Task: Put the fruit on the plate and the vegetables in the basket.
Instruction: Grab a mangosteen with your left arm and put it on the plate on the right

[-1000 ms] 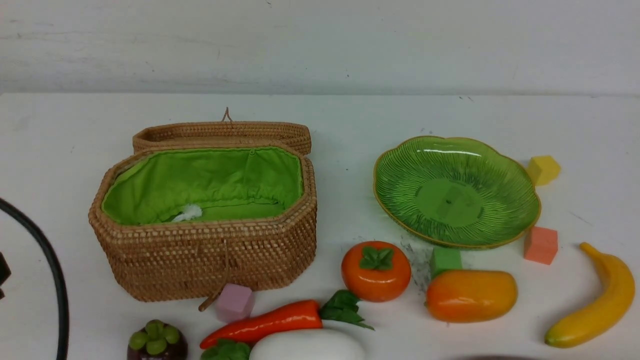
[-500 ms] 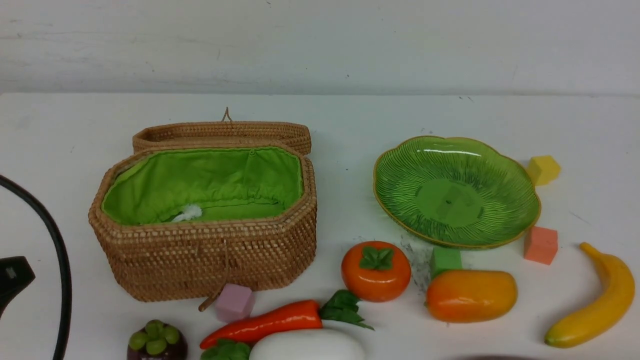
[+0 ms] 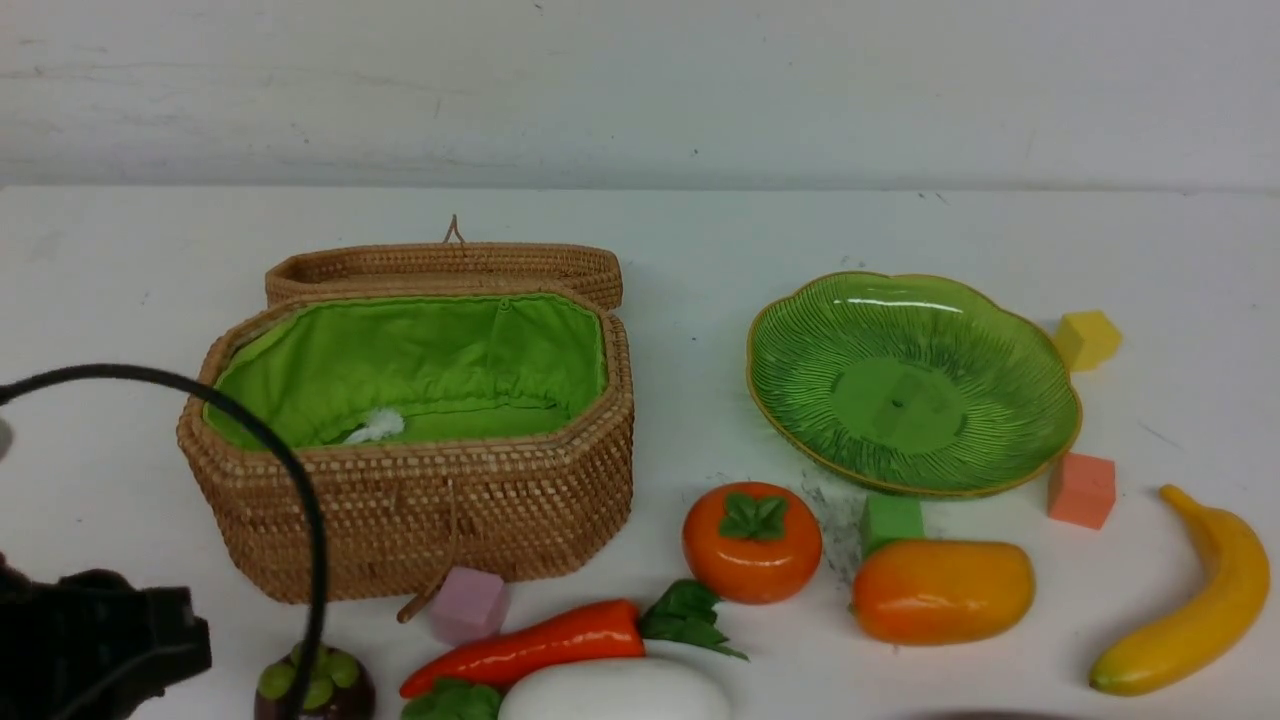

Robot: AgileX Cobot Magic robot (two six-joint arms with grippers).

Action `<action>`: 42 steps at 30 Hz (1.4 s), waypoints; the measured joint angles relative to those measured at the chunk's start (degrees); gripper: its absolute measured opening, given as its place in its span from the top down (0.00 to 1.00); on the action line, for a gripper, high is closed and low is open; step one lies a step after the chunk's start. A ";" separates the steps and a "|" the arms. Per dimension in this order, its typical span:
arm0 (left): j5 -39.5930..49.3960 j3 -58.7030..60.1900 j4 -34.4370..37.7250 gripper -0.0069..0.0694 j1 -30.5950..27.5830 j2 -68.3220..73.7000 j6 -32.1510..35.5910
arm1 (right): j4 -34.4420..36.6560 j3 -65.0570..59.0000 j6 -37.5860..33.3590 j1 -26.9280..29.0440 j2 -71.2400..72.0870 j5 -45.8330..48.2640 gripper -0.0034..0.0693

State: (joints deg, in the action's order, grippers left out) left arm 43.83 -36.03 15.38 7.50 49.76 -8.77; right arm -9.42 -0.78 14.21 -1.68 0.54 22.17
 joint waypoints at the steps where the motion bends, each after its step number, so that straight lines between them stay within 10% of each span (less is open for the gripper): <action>1: 1.36 -1.05 -0.65 0.60 0.53 1.58 0.22 | 0.00 0.00 0.00 0.00 0.00 0.00 0.62; 9: 7.13 -8.33 -1.36 0.51 2.16 13.79 -0.39 | 0.00 0.00 0.00 0.00 0.00 0.00 0.62; 19: 8.76 -12.82 -19.19 0.04 15.62 25.51 -8.33 | 0.00 0.00 0.00 0.00 0.00 0.00 0.62; 42: 1.02 -13.14 -24.01 0.18 15.96 42.37 -14.88 | 0.00 0.00 0.01 0.00 0.00 0.00 0.62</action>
State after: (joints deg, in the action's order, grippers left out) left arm 44.84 -49.17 -8.63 23.46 92.14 -23.64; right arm -9.42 -0.78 14.23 -1.68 0.54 22.17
